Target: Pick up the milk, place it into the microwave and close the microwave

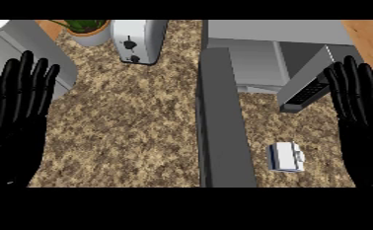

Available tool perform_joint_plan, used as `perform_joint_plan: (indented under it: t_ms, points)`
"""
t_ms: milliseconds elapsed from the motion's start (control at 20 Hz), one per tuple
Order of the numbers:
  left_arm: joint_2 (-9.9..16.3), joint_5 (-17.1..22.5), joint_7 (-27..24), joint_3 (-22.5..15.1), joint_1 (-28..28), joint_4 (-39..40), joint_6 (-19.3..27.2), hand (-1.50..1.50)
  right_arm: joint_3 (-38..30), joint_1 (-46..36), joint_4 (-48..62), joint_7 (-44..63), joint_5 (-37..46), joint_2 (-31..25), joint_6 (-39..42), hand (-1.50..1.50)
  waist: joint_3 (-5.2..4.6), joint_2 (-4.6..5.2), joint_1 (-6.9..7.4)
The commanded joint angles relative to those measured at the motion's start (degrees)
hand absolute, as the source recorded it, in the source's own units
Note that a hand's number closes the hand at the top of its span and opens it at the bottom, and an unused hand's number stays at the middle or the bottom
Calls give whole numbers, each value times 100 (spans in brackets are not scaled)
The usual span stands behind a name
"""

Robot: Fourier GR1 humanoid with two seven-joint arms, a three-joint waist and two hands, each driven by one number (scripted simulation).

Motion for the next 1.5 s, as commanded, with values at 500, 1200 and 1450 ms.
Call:
perform_joint_plan:
  t_ms: [500, 1200, 1450]
  points:
    - [-590, -424, -160, -1202, 1313, -362, 1570, -150, -684, 2604, -1393, -855, -2300, -812, 2396, -150, 187, 137, -308]
    - [-226, -58, -1744, -1792, 4335, -1572, 853, -150, -1394, 4093, -1605, -1861, -1548, -106, 3508, -150, 180, 130, -211]
    - [-120, 183, -2392, -1662, 4771, -1349, 541, -150, -1497, 3489, -693, -2293, -986, 82, 3528, -150, 180, 138, -158]
